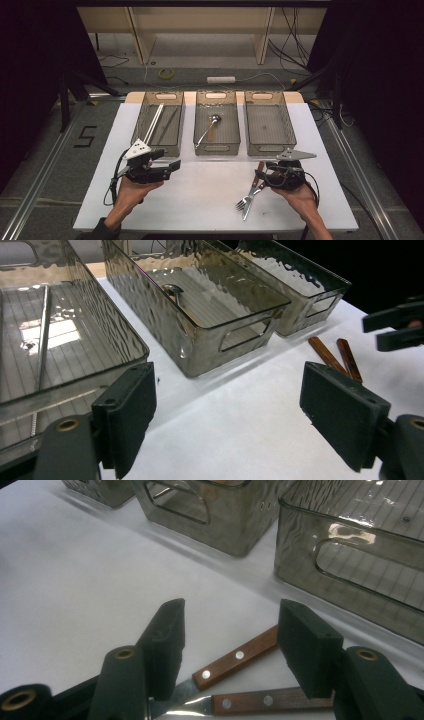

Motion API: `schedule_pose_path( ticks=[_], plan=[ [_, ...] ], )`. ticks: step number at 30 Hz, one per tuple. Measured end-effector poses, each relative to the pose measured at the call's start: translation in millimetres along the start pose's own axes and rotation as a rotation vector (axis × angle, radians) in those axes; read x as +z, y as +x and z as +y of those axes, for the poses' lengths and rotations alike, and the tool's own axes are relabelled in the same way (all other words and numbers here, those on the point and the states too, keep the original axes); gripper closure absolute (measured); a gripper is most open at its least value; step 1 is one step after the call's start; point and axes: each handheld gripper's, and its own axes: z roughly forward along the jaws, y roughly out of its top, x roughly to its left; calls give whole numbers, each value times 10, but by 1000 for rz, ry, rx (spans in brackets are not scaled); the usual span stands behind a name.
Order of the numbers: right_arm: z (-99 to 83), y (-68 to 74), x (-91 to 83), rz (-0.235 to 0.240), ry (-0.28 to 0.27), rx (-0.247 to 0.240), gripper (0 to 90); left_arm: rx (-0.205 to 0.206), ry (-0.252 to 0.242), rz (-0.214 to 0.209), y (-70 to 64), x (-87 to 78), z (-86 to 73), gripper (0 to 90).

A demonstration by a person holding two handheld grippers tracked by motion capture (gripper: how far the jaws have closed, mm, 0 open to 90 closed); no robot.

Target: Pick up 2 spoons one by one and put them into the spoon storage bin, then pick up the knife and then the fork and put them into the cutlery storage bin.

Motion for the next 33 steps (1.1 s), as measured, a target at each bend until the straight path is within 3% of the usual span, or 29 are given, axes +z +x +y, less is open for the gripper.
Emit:
schedule_pose_path(
  ticks=[5,17,20,33],
  plan=[
    [38,-35,75,2,9,-10,479,-11,-10,-9,9,-35,-40,213],
    [102,-108,235,-6,33,-32,556,14,-47,-10,-13,-159,-97,206],
    [121,-121,265,-1,36,-37,587,0,-66,-11,-12,-196,-112,206],
    [147,-140,389,1,70,-93,733,15,-73,-12,-33,-258,-162,202]
  ],
)
